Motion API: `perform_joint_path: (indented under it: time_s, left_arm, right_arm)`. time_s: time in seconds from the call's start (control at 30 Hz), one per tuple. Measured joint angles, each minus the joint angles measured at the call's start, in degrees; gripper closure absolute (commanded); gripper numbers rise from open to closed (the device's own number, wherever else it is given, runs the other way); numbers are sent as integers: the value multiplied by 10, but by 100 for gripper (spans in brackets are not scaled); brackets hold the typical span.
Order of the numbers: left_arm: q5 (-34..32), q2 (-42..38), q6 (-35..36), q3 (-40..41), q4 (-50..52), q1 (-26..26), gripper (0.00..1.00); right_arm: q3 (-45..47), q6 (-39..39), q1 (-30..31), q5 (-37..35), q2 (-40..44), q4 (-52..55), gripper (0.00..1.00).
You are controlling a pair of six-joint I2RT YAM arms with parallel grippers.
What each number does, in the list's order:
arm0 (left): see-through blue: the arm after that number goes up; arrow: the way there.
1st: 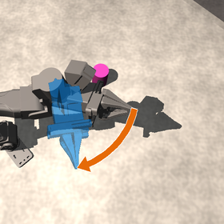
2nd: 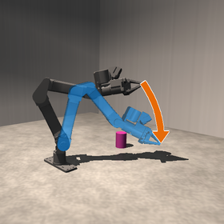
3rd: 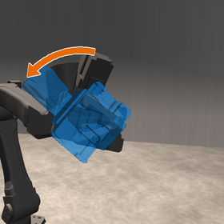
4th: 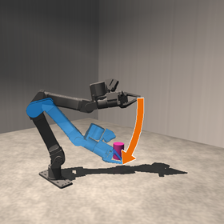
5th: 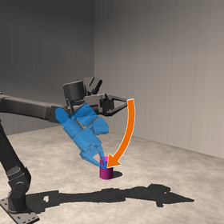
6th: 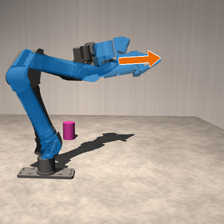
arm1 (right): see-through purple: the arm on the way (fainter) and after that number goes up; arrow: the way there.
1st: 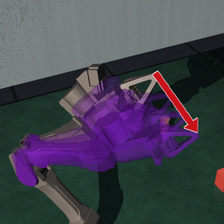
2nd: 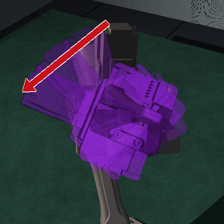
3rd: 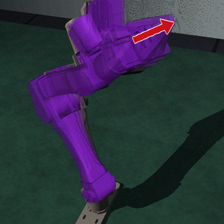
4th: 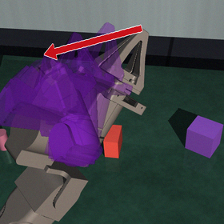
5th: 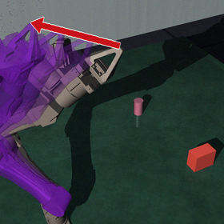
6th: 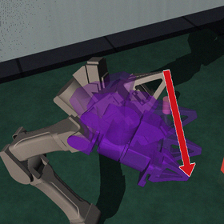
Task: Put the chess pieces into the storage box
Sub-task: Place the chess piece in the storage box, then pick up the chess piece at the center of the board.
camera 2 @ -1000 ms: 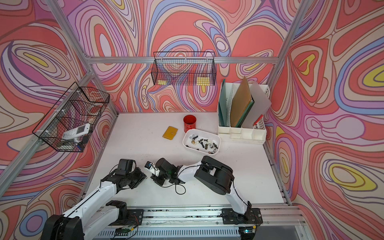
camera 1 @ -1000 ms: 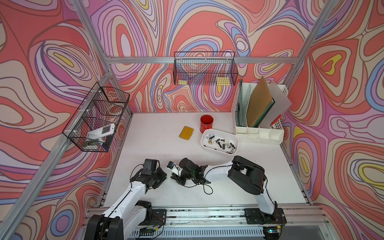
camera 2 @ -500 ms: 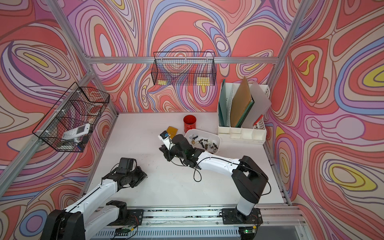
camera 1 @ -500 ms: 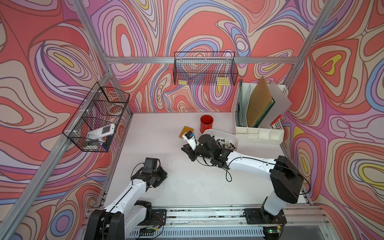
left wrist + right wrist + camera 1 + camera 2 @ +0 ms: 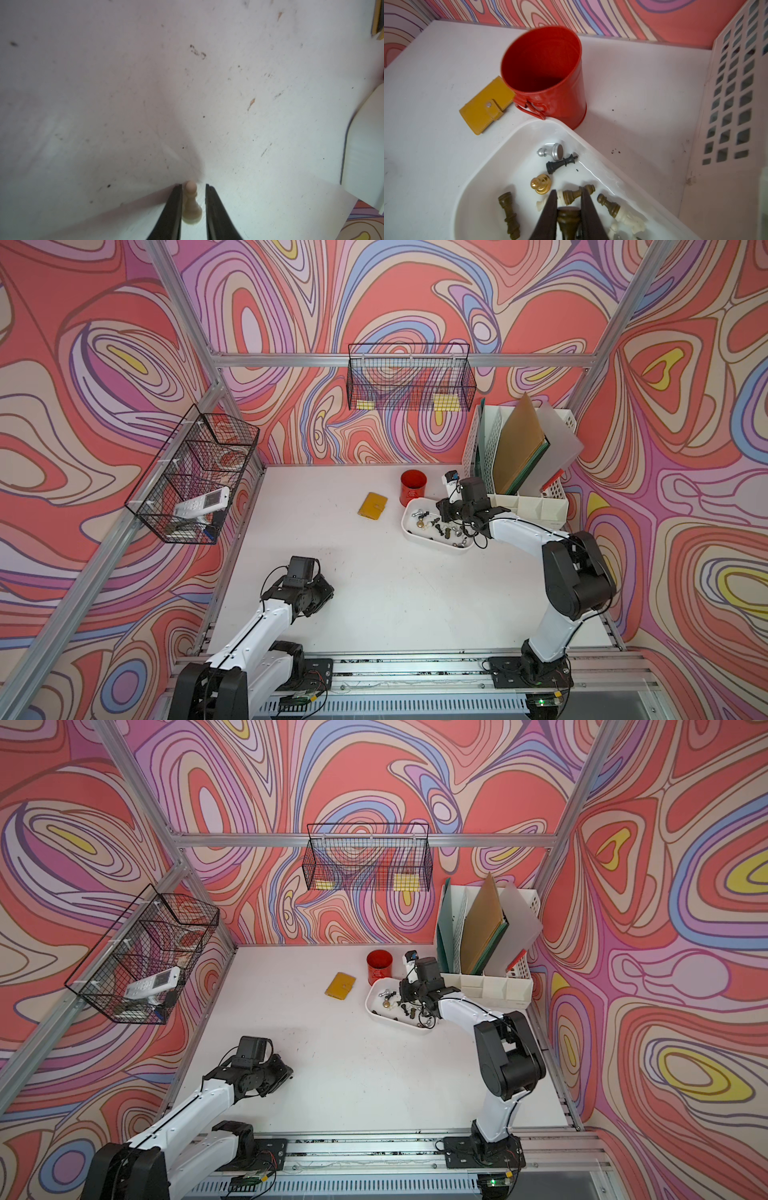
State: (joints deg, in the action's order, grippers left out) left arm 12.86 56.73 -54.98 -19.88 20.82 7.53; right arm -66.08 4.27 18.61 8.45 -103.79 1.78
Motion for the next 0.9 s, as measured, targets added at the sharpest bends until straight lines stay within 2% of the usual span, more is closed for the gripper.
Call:
perform_joint_path:
  time_s: [0.13, 0.23, 0.43, 0.67, 0.9]
  left_arm:
    - [0, -3, 4, 0, 5, 0, 71]
    - [-2, -8, 8, -1, 12, 0, 70]
    - [-10, -12, 14, -6, 34, 0, 69]
    - [-15, -10, 25, -12, 49, 0, 67]
    - [-15, 45, 64, -50, 74, 0, 67]
  right_arm:
    - [-16, 8, -1, 6, -46, 9, 69]
    - [-16, 15, -1, 14, -49, 14, 66]
    - [-18, 26, -1, 38, -24, 13, 65]
    - [6, 38, -1, 62, 71, 2, 65]
    - [27, 40, -1, 69, 108, -5, 65]
